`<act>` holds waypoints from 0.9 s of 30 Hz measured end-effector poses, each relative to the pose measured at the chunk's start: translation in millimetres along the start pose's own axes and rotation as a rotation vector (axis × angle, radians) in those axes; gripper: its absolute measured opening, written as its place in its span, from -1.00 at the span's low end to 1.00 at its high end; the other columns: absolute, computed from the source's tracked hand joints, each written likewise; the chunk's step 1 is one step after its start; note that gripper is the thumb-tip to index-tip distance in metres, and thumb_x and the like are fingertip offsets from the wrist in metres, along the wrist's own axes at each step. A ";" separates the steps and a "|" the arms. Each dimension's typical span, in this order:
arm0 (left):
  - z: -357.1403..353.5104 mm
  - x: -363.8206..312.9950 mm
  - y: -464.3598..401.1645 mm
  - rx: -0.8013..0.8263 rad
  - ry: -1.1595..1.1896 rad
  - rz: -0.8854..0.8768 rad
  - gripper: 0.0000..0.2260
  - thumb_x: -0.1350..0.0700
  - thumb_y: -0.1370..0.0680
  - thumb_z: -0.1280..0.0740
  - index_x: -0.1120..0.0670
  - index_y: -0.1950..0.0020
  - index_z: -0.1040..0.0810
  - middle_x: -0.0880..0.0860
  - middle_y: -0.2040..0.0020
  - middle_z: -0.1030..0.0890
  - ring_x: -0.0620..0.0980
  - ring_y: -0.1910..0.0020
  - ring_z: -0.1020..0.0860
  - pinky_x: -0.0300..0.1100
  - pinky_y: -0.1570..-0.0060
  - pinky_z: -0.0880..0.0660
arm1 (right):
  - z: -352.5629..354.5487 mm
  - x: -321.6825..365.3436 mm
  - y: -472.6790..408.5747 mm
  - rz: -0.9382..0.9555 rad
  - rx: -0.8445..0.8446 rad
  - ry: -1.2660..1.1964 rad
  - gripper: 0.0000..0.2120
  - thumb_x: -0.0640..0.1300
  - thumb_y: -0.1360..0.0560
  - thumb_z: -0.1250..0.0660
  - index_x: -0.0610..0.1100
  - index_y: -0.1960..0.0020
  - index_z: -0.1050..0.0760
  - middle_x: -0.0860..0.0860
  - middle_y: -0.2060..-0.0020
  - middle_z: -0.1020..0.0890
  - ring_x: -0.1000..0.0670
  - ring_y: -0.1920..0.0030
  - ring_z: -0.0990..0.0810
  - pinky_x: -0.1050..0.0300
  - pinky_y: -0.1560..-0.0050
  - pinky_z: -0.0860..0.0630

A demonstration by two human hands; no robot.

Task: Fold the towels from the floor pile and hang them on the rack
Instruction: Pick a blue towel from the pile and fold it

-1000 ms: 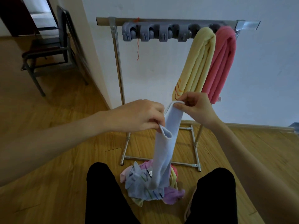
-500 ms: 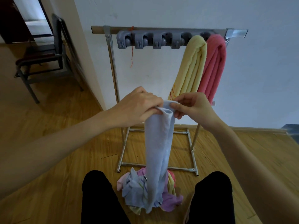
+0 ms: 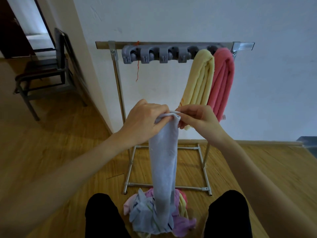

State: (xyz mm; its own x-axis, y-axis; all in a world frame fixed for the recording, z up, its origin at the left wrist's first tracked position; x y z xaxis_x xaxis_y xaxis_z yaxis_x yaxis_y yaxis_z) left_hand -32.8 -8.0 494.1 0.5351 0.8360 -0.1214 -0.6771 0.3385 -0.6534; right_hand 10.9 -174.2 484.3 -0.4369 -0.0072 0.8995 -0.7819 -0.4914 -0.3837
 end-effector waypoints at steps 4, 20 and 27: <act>-1.2 2.4 0.7 -0.020 -0.030 0.058 -0.81 -0.02 -0.56 -0.29 0.07 0.10 -0.58 -0.06 0.34 -0.56 -0.15 0.39 -0.41 -0.19 0.14 -0.37 | 0.2 -1.2 2.6 -0.005 0.048 -0.012 -0.78 -0.45 -0.43 -0.35 -0.29 -0.05 -0.56 -0.14 0.20 -0.65 0.06 0.21 -0.63 0.25 0.13 -0.56; 6.7 8.7 -0.5 -0.202 0.097 0.086 -0.56 0.08 -0.46 -0.45 0.15 -0.28 -0.43 0.10 -0.17 -0.47 -0.07 -0.12 -0.44 -0.32 -0.11 -0.43 | -3.9 -8.3 -27.8 0.110 -0.291 0.109 -0.84 -0.37 -0.50 -0.29 -0.17 0.01 -0.54 0.02 0.18 -0.60 -0.02 0.10 -0.58 0.20 0.17 -0.56; -79.8 46.1 89.0 0.196 0.589 0.691 -0.55 0.04 -0.36 -0.54 -0.01 -0.18 -0.47 -0.11 -0.06 -0.58 -0.07 -0.07 -0.58 -0.19 -0.03 -0.55 | -17.3 -24.7 -19.5 -0.072 -0.275 0.013 -0.80 -0.31 -0.47 -0.32 -0.02 0.08 -0.57 -0.01 0.17 -0.62 -0.12 0.04 -0.63 -0.09 0.07 -0.62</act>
State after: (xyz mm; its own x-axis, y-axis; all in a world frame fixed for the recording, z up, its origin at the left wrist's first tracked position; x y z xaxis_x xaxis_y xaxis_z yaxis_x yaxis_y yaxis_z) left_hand -28.1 26.3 370.7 0.1148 0.5433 -0.8317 -0.9858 -0.0409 -0.1628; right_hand 29.3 -149.4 466.0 -0.3799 0.0310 0.9245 -0.9018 -0.2351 -0.3627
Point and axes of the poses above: each hand's wrist, its own y-axis away from the middle knuckle, its own z-axis out of the back of the hand, x = y × z, the point moved 3 cm from there along -y, towards the middle knuckle
